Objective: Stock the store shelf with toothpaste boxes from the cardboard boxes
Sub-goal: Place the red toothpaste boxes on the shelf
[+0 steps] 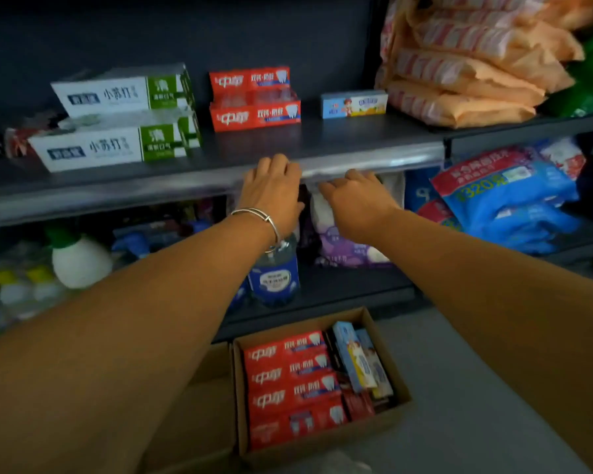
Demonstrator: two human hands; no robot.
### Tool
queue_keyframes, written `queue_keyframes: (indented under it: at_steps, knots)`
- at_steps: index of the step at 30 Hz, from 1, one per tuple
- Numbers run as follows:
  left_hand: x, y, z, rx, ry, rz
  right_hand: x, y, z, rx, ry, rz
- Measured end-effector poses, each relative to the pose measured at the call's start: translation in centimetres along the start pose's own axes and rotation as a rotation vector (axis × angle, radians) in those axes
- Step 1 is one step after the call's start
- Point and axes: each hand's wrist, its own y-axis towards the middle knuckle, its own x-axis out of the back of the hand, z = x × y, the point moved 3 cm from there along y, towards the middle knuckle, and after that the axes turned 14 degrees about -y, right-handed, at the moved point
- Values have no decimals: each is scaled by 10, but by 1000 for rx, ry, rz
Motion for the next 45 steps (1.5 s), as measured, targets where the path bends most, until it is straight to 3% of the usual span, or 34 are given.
queue_keyframes:
  at_steps: [14,23,30,45]
  knots:
    - [-172,-93,45,101,-96,336,-164,-37,99,183,24,235]
    - [-262,-120,80,147,-140,478,-244,-21,154,285,187,401]
    - [-293,-136,99,183,-158,549,-280,-9,191,301,265,500]
    - [-297,-134,103,134,-219,554,-284,-9,196,270,156,474]
